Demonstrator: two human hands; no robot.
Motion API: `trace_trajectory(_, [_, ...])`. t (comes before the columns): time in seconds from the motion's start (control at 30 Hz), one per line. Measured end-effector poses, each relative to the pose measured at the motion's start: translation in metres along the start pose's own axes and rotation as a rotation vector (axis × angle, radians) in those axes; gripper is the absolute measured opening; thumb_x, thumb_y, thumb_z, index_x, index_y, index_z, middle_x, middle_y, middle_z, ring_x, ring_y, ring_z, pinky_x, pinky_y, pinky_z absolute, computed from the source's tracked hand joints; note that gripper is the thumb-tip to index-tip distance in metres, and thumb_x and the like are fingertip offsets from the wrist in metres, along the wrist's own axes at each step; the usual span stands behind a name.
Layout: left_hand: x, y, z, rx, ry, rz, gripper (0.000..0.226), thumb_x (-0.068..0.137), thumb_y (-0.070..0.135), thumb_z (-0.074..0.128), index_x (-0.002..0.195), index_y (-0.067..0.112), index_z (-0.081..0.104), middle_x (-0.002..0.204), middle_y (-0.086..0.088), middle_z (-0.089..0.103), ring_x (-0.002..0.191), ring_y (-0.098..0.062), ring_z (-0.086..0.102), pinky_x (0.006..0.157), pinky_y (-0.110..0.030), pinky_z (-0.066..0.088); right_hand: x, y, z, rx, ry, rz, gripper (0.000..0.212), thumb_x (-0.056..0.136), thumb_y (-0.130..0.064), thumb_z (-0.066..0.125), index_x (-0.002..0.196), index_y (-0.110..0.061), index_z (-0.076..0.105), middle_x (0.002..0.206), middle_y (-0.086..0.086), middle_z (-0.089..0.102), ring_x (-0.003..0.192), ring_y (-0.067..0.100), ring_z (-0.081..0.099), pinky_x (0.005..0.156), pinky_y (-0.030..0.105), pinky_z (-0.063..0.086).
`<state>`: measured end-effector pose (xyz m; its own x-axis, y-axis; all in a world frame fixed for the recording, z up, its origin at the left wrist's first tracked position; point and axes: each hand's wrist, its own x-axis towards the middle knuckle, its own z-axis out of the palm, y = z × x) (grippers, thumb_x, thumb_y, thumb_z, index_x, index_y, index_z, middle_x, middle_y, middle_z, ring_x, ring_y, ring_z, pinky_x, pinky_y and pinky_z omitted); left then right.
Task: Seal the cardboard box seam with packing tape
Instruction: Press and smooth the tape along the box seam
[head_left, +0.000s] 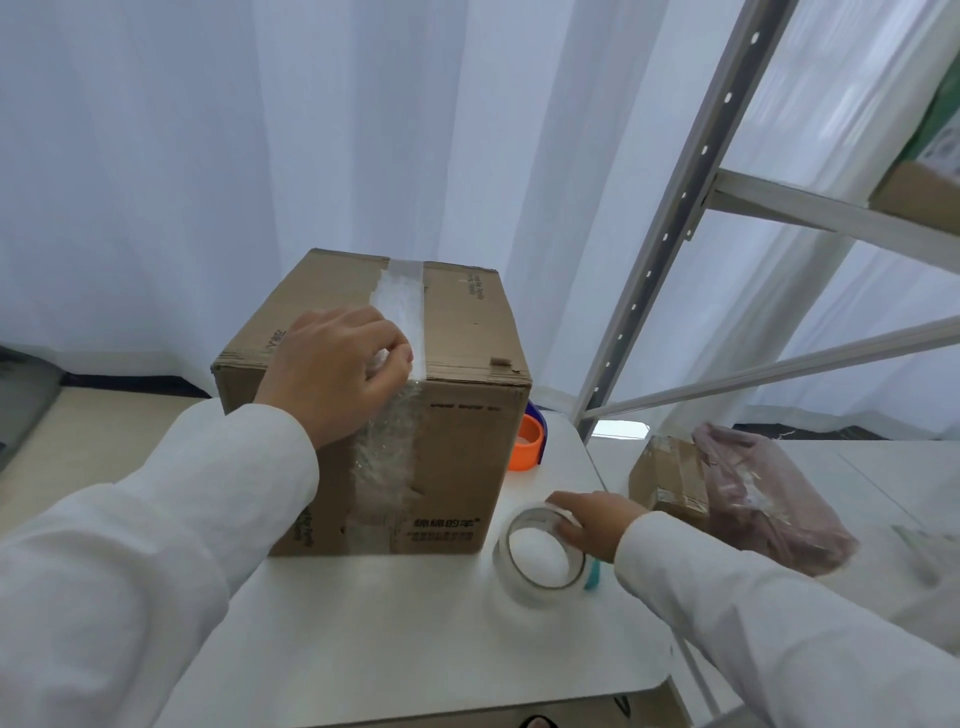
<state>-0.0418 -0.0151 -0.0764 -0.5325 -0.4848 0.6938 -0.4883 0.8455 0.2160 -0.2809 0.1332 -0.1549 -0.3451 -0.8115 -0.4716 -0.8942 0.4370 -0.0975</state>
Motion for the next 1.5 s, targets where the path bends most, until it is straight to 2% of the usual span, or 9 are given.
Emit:
trace_trajectory(0.23, [0.001,0.001,0.0,0.002,0.004,-0.007,0.028,0.084,0.028,0.044,0.076,0.013,0.067,0.081,-0.003,0.068,0.069,-0.013,0.047,0.07,-0.028,0.031,0.022,0.011,0.001,0.029,0.123,0.128,0.042,0.088,-0.046,0.051,0.121,-0.023,0.038,0.112,0.007,0.063,0.088,0.017,0.06,0.084,0.027,0.051])
trace_trajectory(0.4, [0.001,0.001,0.0,-0.01,-0.004,-0.008,0.029,0.084,0.029,0.044,0.078,0.013,0.067,0.082,-0.002,0.068,0.069,-0.013,0.049,0.07,-0.029,0.033,0.023,0.006,-0.005,0.017,0.172,0.147,0.033,0.092,-0.039,0.048,0.119,-0.021,0.047,0.117,0.005,0.062,0.09,0.017,0.056,0.083,0.025,0.048])
trace_trajectory(0.6, [0.0,0.002,-0.002,-0.021,-0.006,-0.016,0.028,0.083,0.029,0.044,0.078,0.014,0.067,0.084,-0.002,0.068,0.07,-0.013,0.048,0.069,-0.028,0.032,0.021,0.004,0.002,0.032,0.106,0.165,0.048,0.086,-0.052,0.052,0.122,-0.021,0.047,0.118,0.003,0.062,0.085,0.013,0.053,0.078,0.022,0.046])
trace_trajectory(0.7, [0.0,0.002,-0.003,-0.031,-0.009,-0.011,0.029,0.083,0.029,0.044,0.079,0.013,0.068,0.085,-0.002,0.068,0.071,-0.012,0.048,0.069,-0.027,0.031,0.021,0.001,0.007,0.038,0.113,0.162,0.044,0.087,-0.044,0.055,0.123,-0.02,0.047,0.119,0.003,0.061,0.088,0.014,0.055,0.083,0.024,0.047])
trace_trajectory(0.83, [-0.001,0.002,-0.002,-0.037,-0.016,-0.013,0.028,0.083,0.029,0.045,0.079,0.014,0.068,0.085,-0.003,0.068,0.072,-0.012,0.048,0.069,-0.027,0.032,0.022,0.005,0.006,-0.021,0.212,0.156,0.035,0.091,-0.034,0.051,0.124,-0.021,0.05,0.119,0.003,0.062,0.099,0.019,0.06,0.086,0.026,0.048])
trace_trajectory(1.2, [-0.001,0.0,-0.002,-0.042,-0.04,-0.01,0.028,0.084,0.028,0.044,0.08,0.014,0.068,0.086,-0.002,0.068,0.074,-0.013,0.05,0.071,-0.028,0.033,0.026,0.013,0.007,0.015,0.274,0.147,0.035,0.093,-0.024,0.051,0.128,-0.025,0.048,0.125,0.005,0.059,0.106,0.022,0.06,0.091,0.028,0.049])
trace_trajectory(1.37, [-0.001,-0.001,-0.004,-0.054,-0.061,-0.005,0.029,0.084,0.03,0.043,0.082,0.013,0.067,0.087,-0.002,0.067,0.075,-0.013,0.05,0.07,-0.027,0.034,0.025,0.008,0.004,-0.09,0.302,0.115,0.039,0.093,-0.027,0.051,0.131,-0.027,0.043,0.127,0.003,0.059,0.107,0.021,0.06,0.09,0.029,0.05])
trace_trajectory(1.43, [-0.002,-0.002,-0.007,-0.077,-0.085,0.004,0.034,0.085,0.034,0.039,0.083,0.015,0.067,0.089,0.0,0.067,0.076,-0.012,0.051,0.071,-0.025,0.033,0.023,0.002,-0.004,-0.037,0.403,0.117,0.038,0.091,-0.032,0.053,0.128,-0.027,0.045,0.122,0.001,0.06,0.103,0.019,0.061,0.087,0.029,0.051])
trace_trajectory(1.5, [-0.004,-0.006,-0.012,-0.085,-0.125,0.02,0.041,0.084,0.041,0.034,0.087,0.017,0.067,0.092,0.003,0.067,0.078,-0.011,0.053,0.071,-0.024,0.034,0.016,-0.008,-0.016,0.117,0.491,0.094,0.023,0.091,-0.036,0.052,0.111,-0.025,0.053,0.104,0.0,0.063,0.091,0.017,0.061,0.081,0.027,0.051])
